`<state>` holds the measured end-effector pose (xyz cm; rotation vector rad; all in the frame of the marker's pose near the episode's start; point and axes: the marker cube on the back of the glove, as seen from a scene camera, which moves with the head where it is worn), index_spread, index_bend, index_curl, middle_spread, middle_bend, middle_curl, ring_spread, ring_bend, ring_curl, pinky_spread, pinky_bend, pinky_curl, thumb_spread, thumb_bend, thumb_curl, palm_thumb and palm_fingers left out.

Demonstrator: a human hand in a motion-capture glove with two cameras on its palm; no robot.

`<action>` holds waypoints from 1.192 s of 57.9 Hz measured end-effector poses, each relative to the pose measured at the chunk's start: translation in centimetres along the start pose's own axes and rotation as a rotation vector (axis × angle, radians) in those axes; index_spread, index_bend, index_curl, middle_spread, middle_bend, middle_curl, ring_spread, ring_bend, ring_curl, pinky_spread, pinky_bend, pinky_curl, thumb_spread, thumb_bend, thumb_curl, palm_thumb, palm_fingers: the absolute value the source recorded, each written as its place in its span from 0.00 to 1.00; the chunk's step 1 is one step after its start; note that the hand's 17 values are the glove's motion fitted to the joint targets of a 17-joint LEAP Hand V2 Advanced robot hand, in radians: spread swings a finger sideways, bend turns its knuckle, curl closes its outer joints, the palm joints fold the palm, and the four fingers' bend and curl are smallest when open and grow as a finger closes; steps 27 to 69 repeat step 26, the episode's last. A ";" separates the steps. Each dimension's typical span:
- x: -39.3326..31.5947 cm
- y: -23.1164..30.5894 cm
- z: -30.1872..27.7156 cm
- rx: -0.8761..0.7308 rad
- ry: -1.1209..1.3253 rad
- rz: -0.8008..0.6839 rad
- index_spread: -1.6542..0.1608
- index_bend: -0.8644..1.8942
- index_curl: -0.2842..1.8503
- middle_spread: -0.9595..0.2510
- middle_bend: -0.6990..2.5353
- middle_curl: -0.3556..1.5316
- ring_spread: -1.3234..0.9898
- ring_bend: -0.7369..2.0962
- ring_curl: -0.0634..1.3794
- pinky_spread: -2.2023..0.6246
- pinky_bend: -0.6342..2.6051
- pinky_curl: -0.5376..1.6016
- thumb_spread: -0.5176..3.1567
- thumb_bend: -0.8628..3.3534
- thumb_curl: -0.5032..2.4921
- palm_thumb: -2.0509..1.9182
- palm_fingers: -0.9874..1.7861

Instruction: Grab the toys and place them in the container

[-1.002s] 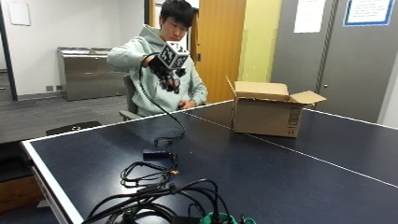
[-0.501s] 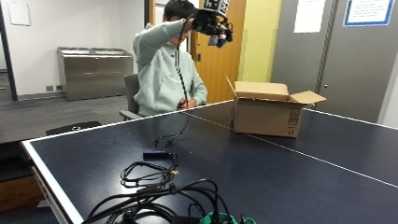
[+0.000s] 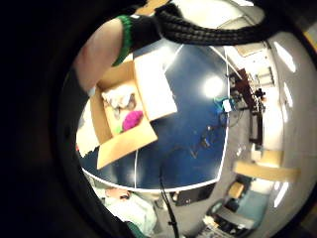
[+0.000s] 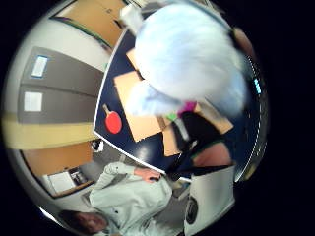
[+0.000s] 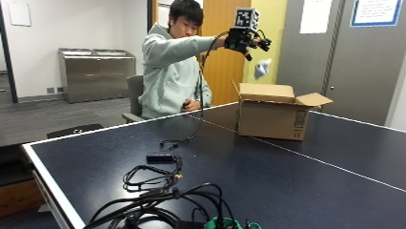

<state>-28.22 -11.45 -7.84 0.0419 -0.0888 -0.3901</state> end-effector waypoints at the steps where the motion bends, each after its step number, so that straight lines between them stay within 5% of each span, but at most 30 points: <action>1: 0.6 -0.5 0.5 -0.008 0.038 0.074 0.82 0.57 0.40 0.70 0.33 0.38 0.55 0.35 0.15 0.79 0.46 0.44 0.51 0.19 0.35 0.63 0.26; 6: 1.1 -1.5 1.7 0.022 0.069 0.173 0.82 0.46 0.36 0.76 0.28 0.36 0.56 0.34 0.16 0.80 0.47 0.44 0.51 0.20 0.33 0.61 0.25; 15: -0.1 0.8 0.1 0.171 -0.092 -0.170 0.81 0.39 0.33 0.80 0.25 0.33 0.57 0.32 0.16 0.80 0.46 0.44 0.51 0.20 0.31 0.59 0.27; 20: 0.5 1.6 -1.3 0.254 -0.085 -0.093 0.80 0.39 0.33 0.81 0.24 0.32 0.57 0.32 0.16 0.80 0.45 0.44 0.51 0.20 0.30 0.58 0.28; 24: -1.3 4.7 -2.9 0.288 -0.273 -0.525 0.79 0.41 0.34 0.81 0.24 0.30 0.57 0.33 0.17 0.80 0.44 0.43 0.52 0.20 0.30 0.59 0.31; 26: -1.5 5.1 -3.0 0.290 -0.299 -0.590 0.79 0.43 0.35 0.80 0.25 0.30 0.57 0.33 0.17 0.80 0.44 0.43 0.53 0.21 0.30 0.59 0.33; 69: -1.5 5.1 -3.0 0.290 -0.299 -0.590 0.79 0.43 0.35 0.80 0.25 0.30 0.57 0.33 0.17 0.80 0.44 0.43 0.53 0.21 0.30 0.59 0.33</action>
